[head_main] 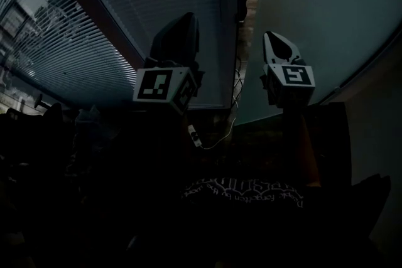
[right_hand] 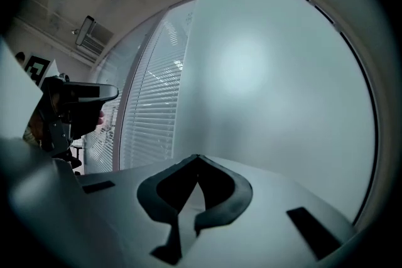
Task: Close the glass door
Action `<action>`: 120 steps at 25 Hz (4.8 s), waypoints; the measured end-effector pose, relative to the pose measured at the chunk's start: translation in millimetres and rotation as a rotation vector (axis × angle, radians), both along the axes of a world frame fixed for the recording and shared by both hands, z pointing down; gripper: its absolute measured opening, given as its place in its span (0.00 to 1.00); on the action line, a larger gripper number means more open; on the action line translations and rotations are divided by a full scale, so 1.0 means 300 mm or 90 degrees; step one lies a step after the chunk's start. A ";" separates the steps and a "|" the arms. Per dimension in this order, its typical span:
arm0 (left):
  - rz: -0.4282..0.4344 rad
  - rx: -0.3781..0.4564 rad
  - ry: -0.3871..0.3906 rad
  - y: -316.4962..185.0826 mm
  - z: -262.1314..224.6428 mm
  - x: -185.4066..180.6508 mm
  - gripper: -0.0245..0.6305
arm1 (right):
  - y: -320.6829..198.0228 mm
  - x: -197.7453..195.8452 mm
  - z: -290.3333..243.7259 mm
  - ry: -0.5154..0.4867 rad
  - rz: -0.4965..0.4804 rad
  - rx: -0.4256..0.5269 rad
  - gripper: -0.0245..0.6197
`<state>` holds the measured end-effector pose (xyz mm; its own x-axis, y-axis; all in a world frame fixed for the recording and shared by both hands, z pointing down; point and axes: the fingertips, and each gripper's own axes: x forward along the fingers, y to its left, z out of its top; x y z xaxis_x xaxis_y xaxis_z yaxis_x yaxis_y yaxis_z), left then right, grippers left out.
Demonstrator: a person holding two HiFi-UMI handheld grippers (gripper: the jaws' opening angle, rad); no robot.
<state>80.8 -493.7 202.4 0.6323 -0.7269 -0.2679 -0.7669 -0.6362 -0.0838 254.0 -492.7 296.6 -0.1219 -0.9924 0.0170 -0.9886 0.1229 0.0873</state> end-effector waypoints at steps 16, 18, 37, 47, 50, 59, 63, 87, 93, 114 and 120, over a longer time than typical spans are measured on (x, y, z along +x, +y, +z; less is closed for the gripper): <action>-0.019 -0.005 -0.004 -0.108 -0.001 0.012 0.03 | -0.138 0.000 -0.002 -0.001 -0.020 -0.005 0.04; -0.026 -0.002 -0.003 -0.122 -0.005 0.004 0.03 | -0.160 0.000 0.000 0.001 -0.023 -0.005 0.04; -0.059 -0.005 -0.005 -0.252 0.002 -0.008 0.03 | -0.346 0.019 0.003 0.000 -0.027 -0.012 0.04; -0.068 -0.012 -0.008 -0.318 0.020 -0.003 0.03 | -0.421 0.029 0.008 0.000 -0.023 -0.014 0.04; -0.071 -0.016 -0.009 -0.333 0.028 -0.005 0.03 | -0.439 0.033 0.010 -0.003 -0.023 -0.012 0.04; -0.082 -0.016 -0.007 -0.365 0.028 -0.015 0.03 | -0.497 0.044 0.019 -0.006 -0.019 -0.019 0.04; -0.084 -0.015 -0.005 -0.367 0.024 -0.020 0.03 | -0.507 0.045 0.014 -0.004 -0.018 -0.018 0.04; -0.092 -0.017 -0.015 -0.417 0.027 -0.015 0.03 | -0.573 0.063 0.004 0.001 -0.009 -0.008 0.04; -0.092 -0.014 -0.015 -0.420 0.028 -0.015 0.03 | -0.584 0.066 0.004 -0.004 -0.010 -0.005 0.04; -0.083 -0.012 -0.007 -0.421 0.037 -0.005 0.03 | -0.591 0.073 0.011 -0.002 -0.009 0.005 0.04; -0.087 -0.015 -0.010 -0.416 0.029 -0.009 0.03 | -0.598 0.072 0.006 0.001 -0.009 0.001 0.04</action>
<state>78.2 -618.5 211.0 0.5309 -0.8125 -0.2408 -0.8453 -0.5279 -0.0823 275.6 -672.2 298.5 -0.1358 -0.9906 0.0149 -0.9866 0.1366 0.0897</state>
